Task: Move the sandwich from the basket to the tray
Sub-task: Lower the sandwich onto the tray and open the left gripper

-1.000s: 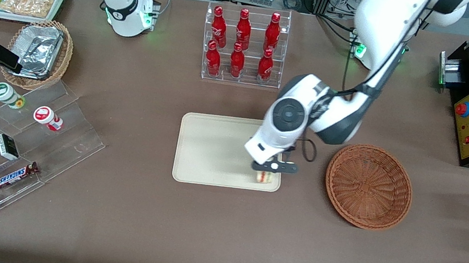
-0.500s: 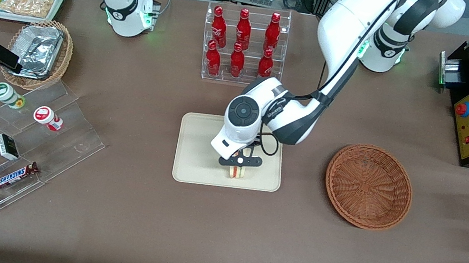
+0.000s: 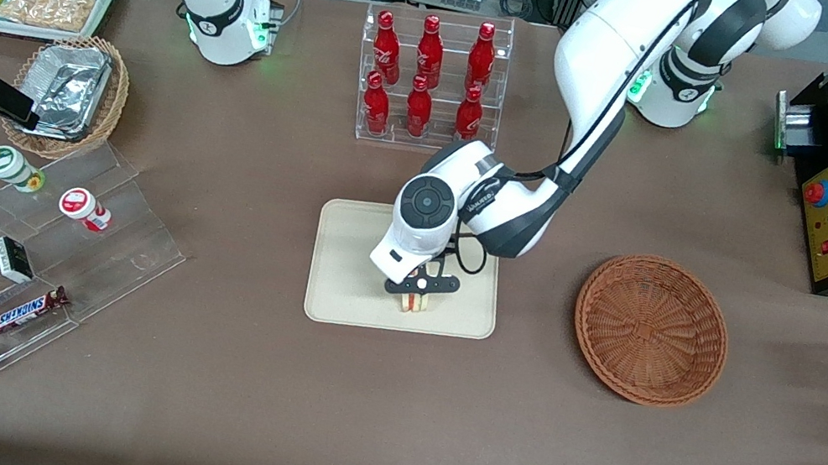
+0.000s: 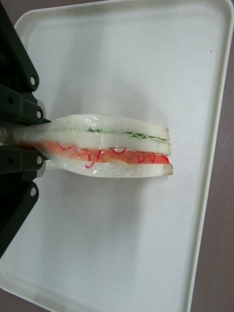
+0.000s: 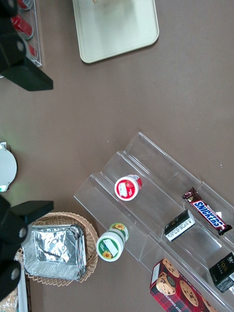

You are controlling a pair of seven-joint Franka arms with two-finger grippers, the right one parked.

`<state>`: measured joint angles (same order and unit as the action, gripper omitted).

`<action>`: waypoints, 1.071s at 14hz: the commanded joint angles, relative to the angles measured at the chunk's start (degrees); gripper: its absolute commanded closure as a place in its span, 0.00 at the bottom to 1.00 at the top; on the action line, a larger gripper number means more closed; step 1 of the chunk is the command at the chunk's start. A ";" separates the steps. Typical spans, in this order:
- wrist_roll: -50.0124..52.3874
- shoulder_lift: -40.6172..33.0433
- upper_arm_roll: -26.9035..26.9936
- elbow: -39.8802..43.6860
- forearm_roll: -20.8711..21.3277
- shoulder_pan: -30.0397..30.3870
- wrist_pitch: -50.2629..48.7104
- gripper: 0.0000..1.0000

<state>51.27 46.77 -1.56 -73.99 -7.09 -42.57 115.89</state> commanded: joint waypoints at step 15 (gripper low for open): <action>0.49 -5.45 1.12 1.92 -0.73 -0.15 -3.99 0.00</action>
<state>52.11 44.51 -1.04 -71.45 -7.18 -42.94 115.12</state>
